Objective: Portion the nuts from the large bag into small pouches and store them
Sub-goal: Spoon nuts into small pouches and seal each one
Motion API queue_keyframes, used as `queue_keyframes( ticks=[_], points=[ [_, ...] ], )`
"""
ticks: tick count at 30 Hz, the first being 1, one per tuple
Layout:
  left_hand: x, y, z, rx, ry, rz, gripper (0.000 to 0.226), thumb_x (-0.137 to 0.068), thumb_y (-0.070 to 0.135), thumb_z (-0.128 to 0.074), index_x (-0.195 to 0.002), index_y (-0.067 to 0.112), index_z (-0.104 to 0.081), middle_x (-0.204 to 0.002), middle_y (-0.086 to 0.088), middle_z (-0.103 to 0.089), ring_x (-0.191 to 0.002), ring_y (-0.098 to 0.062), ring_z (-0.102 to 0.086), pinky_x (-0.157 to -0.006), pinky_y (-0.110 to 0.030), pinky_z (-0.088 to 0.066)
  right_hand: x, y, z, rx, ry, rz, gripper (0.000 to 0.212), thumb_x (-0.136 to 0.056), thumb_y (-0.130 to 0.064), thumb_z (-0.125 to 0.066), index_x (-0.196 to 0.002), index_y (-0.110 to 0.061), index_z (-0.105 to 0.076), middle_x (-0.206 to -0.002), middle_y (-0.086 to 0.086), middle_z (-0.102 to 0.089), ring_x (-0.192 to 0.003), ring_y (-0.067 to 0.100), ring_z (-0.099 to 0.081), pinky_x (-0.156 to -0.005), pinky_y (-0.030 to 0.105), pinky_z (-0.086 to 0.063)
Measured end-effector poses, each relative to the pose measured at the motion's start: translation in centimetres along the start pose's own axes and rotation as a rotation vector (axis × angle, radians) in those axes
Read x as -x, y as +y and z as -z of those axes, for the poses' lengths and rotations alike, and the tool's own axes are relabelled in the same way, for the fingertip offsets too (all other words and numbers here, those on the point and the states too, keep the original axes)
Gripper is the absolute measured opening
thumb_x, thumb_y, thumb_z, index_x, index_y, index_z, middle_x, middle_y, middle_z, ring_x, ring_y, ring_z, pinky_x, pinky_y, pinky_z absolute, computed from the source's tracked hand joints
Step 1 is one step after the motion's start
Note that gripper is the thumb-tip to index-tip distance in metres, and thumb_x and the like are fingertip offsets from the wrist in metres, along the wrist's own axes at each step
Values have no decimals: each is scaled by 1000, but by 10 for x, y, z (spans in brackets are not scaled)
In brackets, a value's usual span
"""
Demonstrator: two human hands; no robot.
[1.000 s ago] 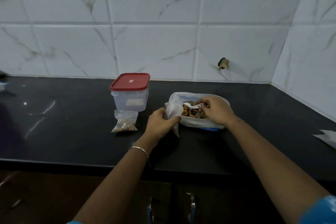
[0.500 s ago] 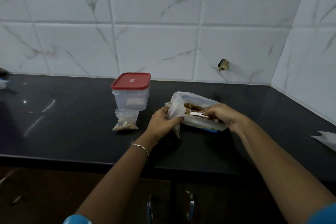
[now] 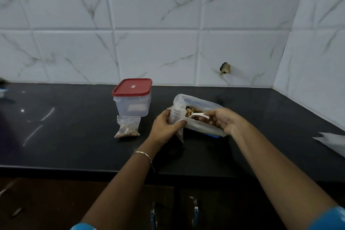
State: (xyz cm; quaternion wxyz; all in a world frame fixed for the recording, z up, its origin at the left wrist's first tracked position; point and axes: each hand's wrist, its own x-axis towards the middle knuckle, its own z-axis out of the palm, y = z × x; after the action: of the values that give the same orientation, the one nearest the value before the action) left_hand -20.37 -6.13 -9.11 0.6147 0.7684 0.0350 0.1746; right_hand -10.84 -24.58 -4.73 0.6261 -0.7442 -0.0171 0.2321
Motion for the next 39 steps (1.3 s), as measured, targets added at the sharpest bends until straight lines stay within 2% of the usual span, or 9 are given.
queue_keyframes(
  ticks=[3, 7, 14, 21, 26, 30, 32, 34, 39],
  points=[
    [-1, -1, 0, -26, 31, -27, 47, -79, 21, -78, -119, 18, -55, -116, -1, -62, -104, -13, -62, -85, -27, -55, 6, -3, 6, -43, -15, 3, 15, -91, -15, -58, -101, -10, -68, -69, -2, -73, -57, 5, -54, -55, 20, -37],
    [-2, -4, 0, -117, 59, -57, 49, -73, 30, -82, -113, 20, -56, -119, -3, -56, -105, -16, -60, -90, -36, -55, 17, -6, 14, -51, -18, 0, 12, -92, -16, -56, -97, -11, -66, -69, -5, -71, -45, 2, -47, -43, 18, -35],
    [-1, -4, -1, -231, 103, -88, 53, -68, 37, -84, -110, 26, -54, -117, -1, -51, -105, -16, -56, -94, -38, -52, 40, -12, 16, -21, -57, 19, 17, -93, -19, -51, -88, -12, -66, -59, -11, -66, -51, 3, -40, -50, 22, -25],
    [-2, -4, -1, -243, 86, -92, 62, -72, 39, -81, -124, 19, -55, -122, -5, -53, -106, -15, -55, -94, -36, -51, 50, -29, 10, 45, -108, 96, 24, -91, -21, -54, -108, -12, -67, -70, -10, -69, -54, 3, -40, -53, 24, -24],
    [-3, -6, 0, -251, 88, -86, 52, -70, 42, -82, -113, 27, -56, -115, -1, -55, -107, -18, -56, -96, -43, -51, 66, -39, -10, 235, -42, 221, 18, -91, -12, -57, -102, -6, -71, -69, -1, -70, -47, 4, -49, -48, 17, -38],
    [-3, -6, -1, -289, 123, -96, 47, -73, 38, -81, -111, 23, -57, -110, 0, -54, -105, -19, -54, -93, -42, -50, 67, -37, -24, 449, -29, 396, 20, -93, -5, -54, -104, -4, -71, -66, 1, -71, -65, 15, -58, -67, 27, -45],
    [-4, -6, -2, -289, 132, -87, 50, -74, 39, -80, -114, 20, -58, -112, -2, -55, -104, -19, -55, -93, -43, -50, 64, -34, -28, 734, 9, 509, 18, -96, -17, -53, -100, -23, -69, -72, -6, -73, -78, 13, -66, -86, 36, -37],
    [-5, -8, -2, -278, 142, -80, 52, -73, 43, -80, -114, 19, -59, -112, -3, -57, -103, -19, -56, -93, -44, -51, 63, -29, -30, 1013, 114, 666, 20, -99, -25, -47, -101, -35, -65, -77, -12, -72, -89, 7, -64, -87, 35, -24],
    [-5, -8, -2, -250, 147, -69, 49, -70, 51, -78, -105, 21, -60, -110, -2, -59, -101, -19, -58, -91, -45, -52, 67, -20, -32, 1210, 263, 989, 25, -100, -22, -45, -114, -32, -64, -96, -13, -68, -102, 11, -51, -92, 36, -17]
  ],
)
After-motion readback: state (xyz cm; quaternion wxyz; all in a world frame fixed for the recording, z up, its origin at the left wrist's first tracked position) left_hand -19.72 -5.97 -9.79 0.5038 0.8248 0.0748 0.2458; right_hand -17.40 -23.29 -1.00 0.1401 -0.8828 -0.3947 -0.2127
